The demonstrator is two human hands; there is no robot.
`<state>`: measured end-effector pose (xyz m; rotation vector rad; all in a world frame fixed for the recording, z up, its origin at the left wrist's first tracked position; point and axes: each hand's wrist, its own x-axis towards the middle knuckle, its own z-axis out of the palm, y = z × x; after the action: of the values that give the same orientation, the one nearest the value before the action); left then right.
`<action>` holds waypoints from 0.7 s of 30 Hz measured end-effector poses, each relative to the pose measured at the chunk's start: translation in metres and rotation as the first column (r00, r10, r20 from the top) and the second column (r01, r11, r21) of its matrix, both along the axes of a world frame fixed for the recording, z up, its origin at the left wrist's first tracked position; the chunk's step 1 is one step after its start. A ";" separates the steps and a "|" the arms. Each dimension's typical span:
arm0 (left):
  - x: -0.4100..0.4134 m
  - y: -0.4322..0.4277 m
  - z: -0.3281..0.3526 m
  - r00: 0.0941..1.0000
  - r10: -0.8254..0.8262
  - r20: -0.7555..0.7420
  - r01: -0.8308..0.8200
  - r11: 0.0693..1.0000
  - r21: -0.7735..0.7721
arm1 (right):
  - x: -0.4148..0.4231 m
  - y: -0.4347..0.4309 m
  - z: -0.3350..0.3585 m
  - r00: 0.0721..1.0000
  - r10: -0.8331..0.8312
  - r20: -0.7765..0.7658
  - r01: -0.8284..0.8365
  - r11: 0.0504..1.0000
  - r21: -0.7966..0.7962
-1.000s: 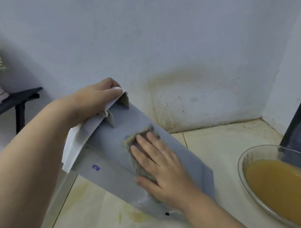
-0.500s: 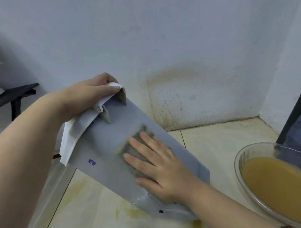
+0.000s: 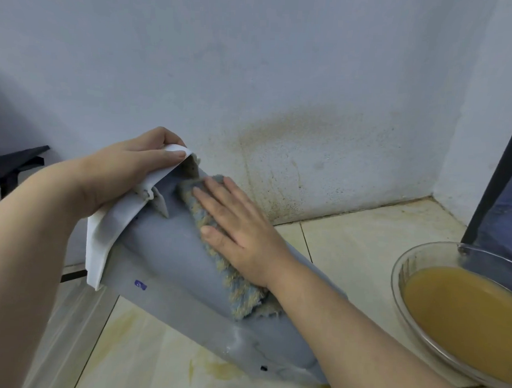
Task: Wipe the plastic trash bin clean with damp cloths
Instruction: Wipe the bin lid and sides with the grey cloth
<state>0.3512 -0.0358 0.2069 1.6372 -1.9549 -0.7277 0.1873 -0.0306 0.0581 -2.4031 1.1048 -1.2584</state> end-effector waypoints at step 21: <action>0.005 0.006 -0.002 0.995 0.093 -0.023 -0.092 0.995 0.022 | 0.041 0.041 -0.001 0.957 -0.262 0.126 0.231 0.948 0.217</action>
<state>0.3565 -0.0300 0.2053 1.7112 -1.8474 -0.7314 0.2279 0.0101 0.0570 -2.0335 1.4448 -1.3093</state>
